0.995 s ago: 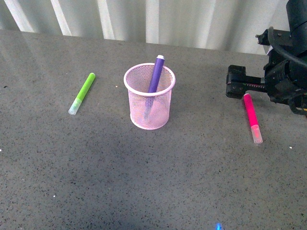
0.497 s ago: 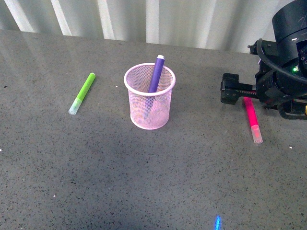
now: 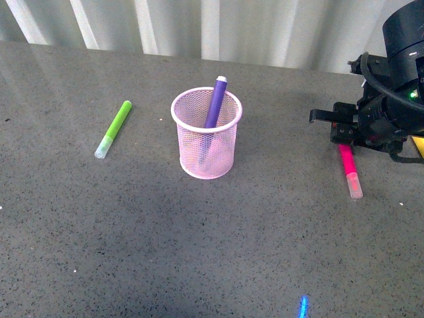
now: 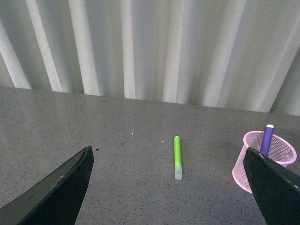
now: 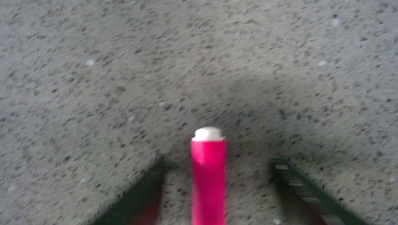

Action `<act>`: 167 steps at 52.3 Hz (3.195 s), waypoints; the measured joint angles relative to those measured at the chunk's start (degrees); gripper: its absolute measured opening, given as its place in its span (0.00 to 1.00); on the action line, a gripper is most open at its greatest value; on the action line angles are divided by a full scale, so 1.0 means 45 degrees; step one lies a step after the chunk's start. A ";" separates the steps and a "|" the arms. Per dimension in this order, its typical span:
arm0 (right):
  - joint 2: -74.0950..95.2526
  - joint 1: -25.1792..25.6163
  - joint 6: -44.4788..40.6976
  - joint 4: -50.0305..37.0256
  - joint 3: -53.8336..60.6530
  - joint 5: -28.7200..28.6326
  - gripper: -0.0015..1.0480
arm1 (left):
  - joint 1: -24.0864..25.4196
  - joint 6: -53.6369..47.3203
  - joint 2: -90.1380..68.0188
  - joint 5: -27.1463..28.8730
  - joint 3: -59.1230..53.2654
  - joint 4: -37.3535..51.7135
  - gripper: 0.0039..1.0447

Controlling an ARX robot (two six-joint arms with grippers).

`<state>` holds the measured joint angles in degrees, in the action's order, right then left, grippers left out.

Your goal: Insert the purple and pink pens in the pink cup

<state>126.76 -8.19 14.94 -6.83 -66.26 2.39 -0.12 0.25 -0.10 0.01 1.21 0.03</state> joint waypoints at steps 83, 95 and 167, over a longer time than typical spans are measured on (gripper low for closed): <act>-0.0593 -0.5518 -0.2705 -1.1380 0.0991 -0.0073 0.11 | 0.0000 0.0000 0.0000 0.0000 0.0000 0.0000 0.94; -0.0291 -0.5527 -0.2696 -1.1424 0.0971 -0.0073 0.11 | 0.0000 0.0000 0.0000 0.0000 0.0000 0.0000 0.94; -1.4503 -0.2127 -0.3269 -0.8184 1.0802 0.3322 0.46 | 0.0000 -0.0005 0.0010 -0.0010 0.0000 -0.0005 0.94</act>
<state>61.49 -17.76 0.23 -43.66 -17.65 17.34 -0.12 0.23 -0.05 -0.03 1.21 0.01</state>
